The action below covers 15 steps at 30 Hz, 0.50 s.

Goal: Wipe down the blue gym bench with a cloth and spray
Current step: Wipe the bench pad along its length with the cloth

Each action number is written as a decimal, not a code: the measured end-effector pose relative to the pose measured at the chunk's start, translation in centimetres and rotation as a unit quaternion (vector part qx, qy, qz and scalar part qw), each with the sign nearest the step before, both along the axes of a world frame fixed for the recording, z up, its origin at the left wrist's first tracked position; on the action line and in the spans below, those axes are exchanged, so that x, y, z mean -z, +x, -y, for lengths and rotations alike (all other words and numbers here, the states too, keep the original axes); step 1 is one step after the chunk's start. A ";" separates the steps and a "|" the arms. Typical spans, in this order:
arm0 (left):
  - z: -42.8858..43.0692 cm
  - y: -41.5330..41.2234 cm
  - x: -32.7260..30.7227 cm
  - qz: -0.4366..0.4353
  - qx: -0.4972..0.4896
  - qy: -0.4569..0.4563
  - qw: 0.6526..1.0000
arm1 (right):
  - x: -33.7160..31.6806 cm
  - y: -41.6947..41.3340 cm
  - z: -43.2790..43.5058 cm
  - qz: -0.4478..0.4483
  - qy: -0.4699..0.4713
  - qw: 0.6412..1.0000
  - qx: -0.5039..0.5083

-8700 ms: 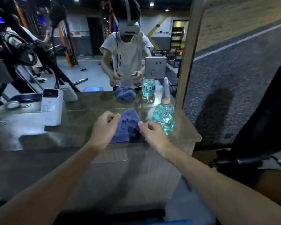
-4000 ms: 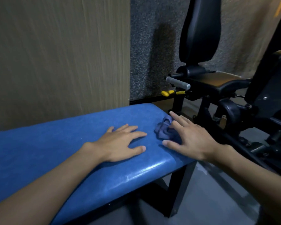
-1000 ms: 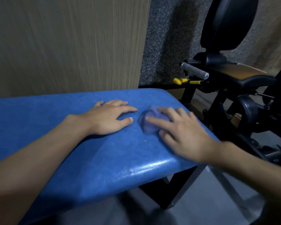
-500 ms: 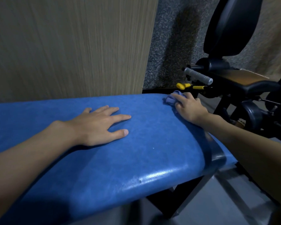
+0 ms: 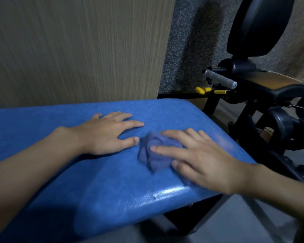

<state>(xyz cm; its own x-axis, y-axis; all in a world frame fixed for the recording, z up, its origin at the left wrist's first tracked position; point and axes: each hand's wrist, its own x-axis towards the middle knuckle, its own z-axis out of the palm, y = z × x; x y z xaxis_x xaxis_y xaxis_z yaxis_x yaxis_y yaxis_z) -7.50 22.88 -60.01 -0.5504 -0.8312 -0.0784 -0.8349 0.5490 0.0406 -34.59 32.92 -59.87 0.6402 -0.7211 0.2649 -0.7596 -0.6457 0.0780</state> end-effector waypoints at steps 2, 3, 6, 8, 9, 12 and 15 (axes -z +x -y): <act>0.0 0.1 0.1 -0.008 0.000 0.002 1.000 | 0.3 -1.5 4.1 0.002 -0.019 0.997 0.080; 0.0 0.2 0.2 -0.012 0.000 0.003 1.000 | 0.4 -2.7 6.6 0.001 -0.028 0.990 0.137; 0.1 0.3 0.2 -0.017 0.002 0.006 1.000 | -0.1 -6.4 13.3 0.038 0.034 0.949 0.311; 0.2 0.3 0.1 -0.018 0.002 0.004 1.000 | -0.1 -7.3 15.4 0.074 0.085 0.925 0.362; 0.2 0.3 0.1 -0.017 0.003 0.004 1.000 | 0.0 -7.1 15.5 0.066 0.087 0.923 0.370; 0.5 0.2 0.1 -0.020 0.004 0.000 1.000 | -0.3 -4.9 12.3 0.017 0.046 0.939 0.341; 0.8 0.4 0.0 -0.027 0.005 -0.011 1.000 | -0.5 -1.2 5.4 -0.042 -0.012 0.983 0.181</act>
<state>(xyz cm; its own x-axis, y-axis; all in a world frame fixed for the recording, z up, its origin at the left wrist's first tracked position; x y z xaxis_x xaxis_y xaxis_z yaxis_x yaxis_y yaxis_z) -7.15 22.07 -60.06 -0.5609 -0.8274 -0.0292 -0.8267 0.5579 0.0732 -35.82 27.55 -59.40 0.3638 -0.8997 0.2413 -0.9292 -0.3325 0.1614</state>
